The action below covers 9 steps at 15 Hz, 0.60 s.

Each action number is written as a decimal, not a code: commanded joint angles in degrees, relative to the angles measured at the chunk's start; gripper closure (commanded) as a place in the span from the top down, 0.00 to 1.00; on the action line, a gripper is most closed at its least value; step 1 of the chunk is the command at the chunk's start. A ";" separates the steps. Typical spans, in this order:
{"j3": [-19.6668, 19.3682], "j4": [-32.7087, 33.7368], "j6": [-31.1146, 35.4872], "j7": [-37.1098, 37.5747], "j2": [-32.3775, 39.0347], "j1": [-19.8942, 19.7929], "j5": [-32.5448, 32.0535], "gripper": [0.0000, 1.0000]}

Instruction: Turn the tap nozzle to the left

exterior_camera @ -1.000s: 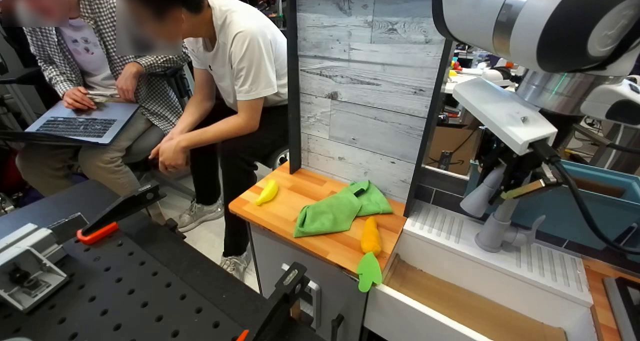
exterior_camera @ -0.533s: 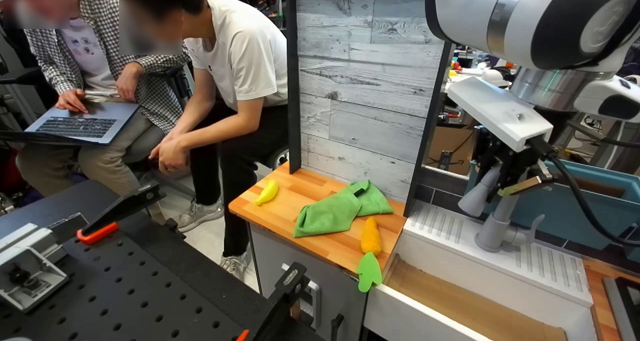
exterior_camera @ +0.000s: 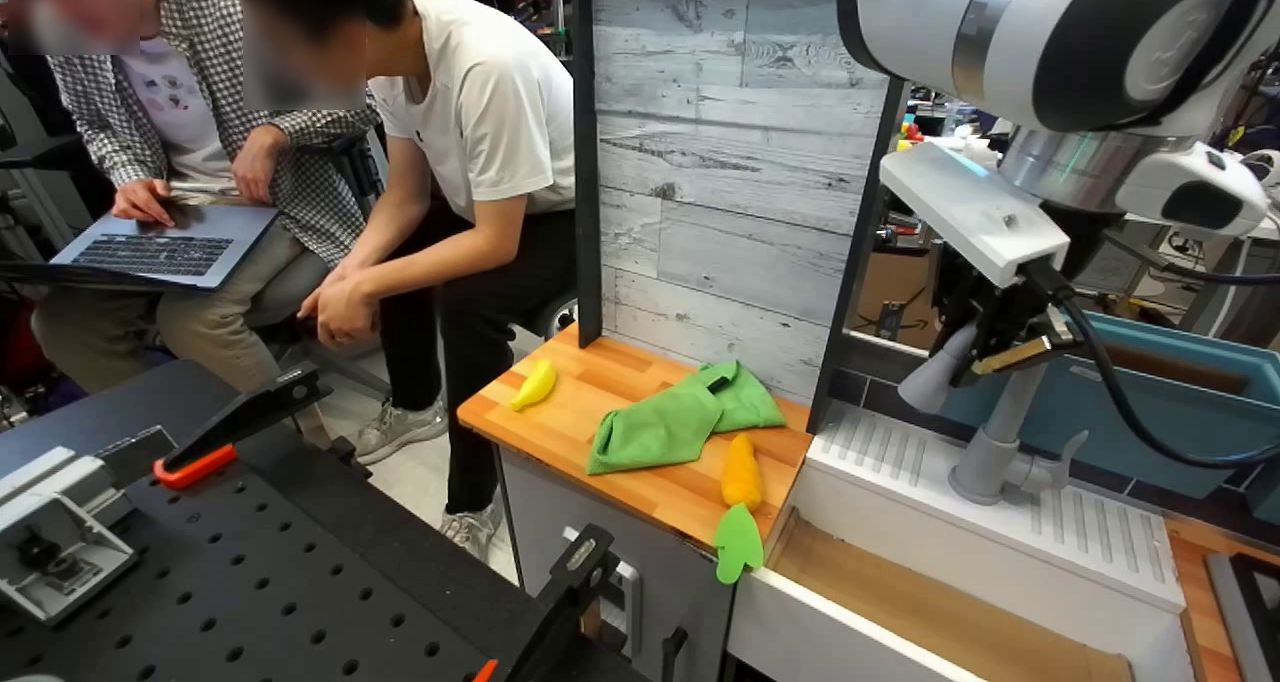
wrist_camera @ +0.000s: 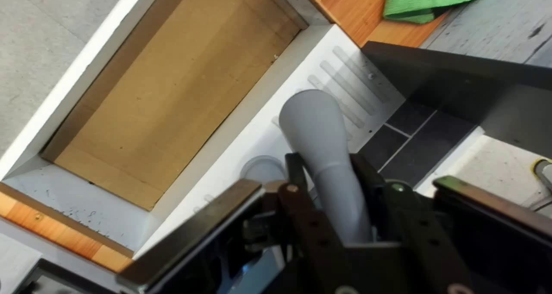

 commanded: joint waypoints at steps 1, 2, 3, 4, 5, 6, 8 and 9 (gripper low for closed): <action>4.67 0.28 -2.17 2.09 -1.64 -0.21 4.46 0.08; 5.65 1.02 -2.53 2.70 -1.41 -0.24 5.55 0.08; 6.41 2.32 -4.05 3.30 -1.37 -0.68 6.45 0.08; 7.26 3.07 -4.57 3.78 -1.20 -0.75 7.54 0.08; 7.52 4.24 -4.94 4.73 -0.78 -0.80 8.11 0.08; 7.62 5.14 -5.11 5.19 -0.46 -0.91 8.73 0.08; 7.82 6.20 -5.73 5.81 -0.15 -1.00 9.70 0.08; 7.73 6.39 -5.67 5.98 -0.10 -0.95 10.08 0.38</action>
